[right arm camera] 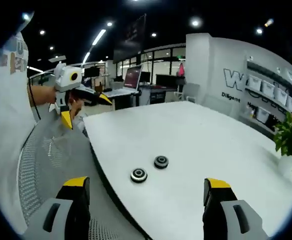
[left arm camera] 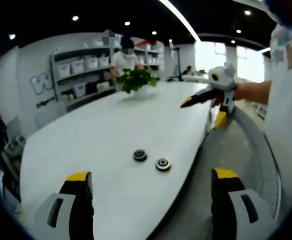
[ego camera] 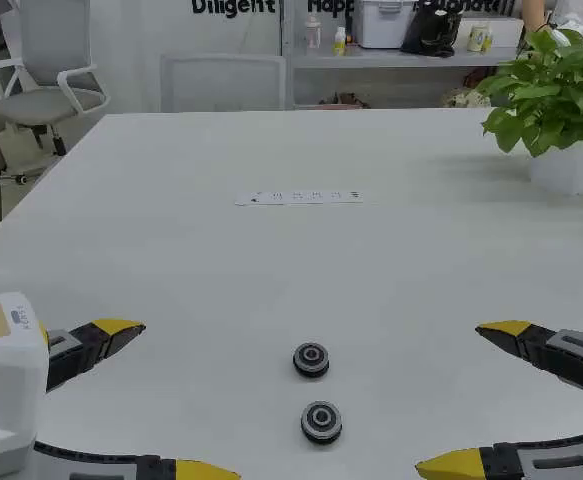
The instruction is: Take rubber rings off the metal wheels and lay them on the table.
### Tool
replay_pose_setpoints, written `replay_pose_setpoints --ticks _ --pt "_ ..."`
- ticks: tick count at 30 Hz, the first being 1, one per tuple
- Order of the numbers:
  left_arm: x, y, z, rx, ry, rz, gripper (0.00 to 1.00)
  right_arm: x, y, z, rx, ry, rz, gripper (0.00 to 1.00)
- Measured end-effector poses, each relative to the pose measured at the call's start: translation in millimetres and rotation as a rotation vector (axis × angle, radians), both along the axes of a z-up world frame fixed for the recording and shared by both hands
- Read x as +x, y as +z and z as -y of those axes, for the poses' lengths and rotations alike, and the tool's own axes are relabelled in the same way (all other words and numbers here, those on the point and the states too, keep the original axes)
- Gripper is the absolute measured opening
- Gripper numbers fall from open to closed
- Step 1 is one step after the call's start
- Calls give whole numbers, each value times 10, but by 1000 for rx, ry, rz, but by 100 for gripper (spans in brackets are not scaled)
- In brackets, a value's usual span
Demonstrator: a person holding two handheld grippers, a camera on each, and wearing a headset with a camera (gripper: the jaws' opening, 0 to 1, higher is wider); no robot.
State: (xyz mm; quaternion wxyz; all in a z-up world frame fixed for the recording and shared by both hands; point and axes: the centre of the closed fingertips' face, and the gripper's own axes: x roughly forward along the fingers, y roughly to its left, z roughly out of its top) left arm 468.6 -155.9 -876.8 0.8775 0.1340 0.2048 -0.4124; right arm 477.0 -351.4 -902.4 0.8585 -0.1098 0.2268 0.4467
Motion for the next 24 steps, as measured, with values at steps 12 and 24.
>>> replay_pose_setpoints --ticks 12,24 --pt "-65 -35 -9 11 -8 -13 99 -29 -5 -23 5 3 -8 95" --pt "-95 -40 -20 14 -3 -17 99 -31 2 -13 15 -7 -10 96"
